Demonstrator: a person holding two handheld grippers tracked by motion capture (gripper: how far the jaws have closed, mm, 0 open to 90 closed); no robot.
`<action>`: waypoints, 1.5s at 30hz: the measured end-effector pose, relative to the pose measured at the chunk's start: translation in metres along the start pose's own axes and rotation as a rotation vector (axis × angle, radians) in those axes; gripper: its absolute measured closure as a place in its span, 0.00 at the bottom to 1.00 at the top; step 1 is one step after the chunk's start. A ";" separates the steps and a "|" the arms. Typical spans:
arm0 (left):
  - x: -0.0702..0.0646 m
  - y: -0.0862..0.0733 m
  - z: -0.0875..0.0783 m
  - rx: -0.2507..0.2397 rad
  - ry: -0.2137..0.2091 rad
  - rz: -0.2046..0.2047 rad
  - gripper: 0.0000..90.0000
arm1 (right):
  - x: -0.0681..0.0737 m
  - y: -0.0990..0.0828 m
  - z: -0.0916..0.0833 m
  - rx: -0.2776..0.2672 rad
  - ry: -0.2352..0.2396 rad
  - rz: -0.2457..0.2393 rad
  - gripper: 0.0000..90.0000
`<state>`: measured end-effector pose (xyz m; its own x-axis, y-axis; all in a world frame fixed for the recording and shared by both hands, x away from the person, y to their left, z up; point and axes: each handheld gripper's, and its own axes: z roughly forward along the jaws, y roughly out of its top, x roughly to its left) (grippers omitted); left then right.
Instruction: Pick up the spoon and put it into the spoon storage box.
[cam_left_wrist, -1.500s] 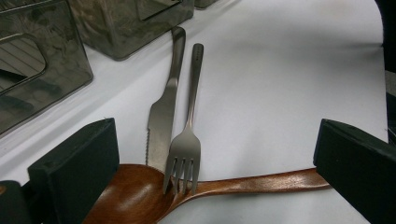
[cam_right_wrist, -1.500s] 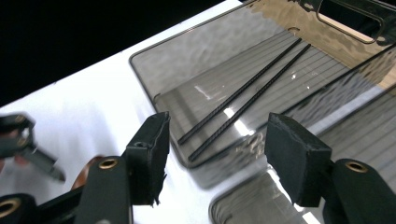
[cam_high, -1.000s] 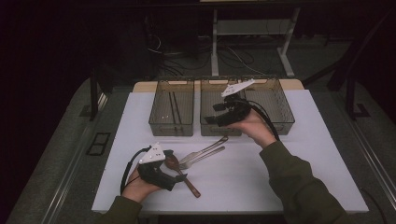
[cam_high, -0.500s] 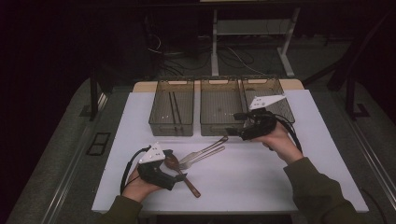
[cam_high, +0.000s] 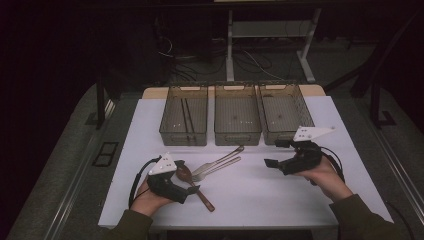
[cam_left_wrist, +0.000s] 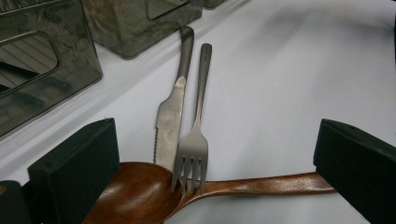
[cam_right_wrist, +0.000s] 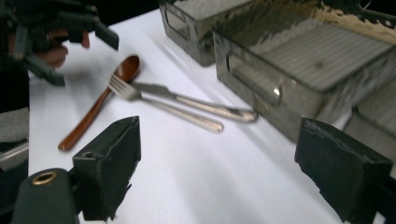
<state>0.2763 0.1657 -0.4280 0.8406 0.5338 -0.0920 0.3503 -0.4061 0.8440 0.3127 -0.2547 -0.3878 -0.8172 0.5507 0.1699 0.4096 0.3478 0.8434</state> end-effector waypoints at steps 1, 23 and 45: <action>0.000 0.000 0.000 0.000 0.001 0.001 0.00 | 0.000 -0.004 -0.003 0.000 -0.005 0.007 0.15; -0.012 0.005 0.000 0.006 -0.057 0.034 0.38 | 0.001 -0.079 -0.032 0.026 -0.143 0.049 0.15; -0.029 0.003 0.039 0.245 -0.155 0.041 0.98 | 0.000 -0.079 -0.028 0.041 -0.134 0.047 0.15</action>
<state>0.2686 0.1206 -0.4436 0.9028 0.4009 -0.1557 0.3879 -0.6026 0.6975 0.2683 -0.3035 -0.4399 -0.7364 0.6626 0.1368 0.4648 0.3487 0.8139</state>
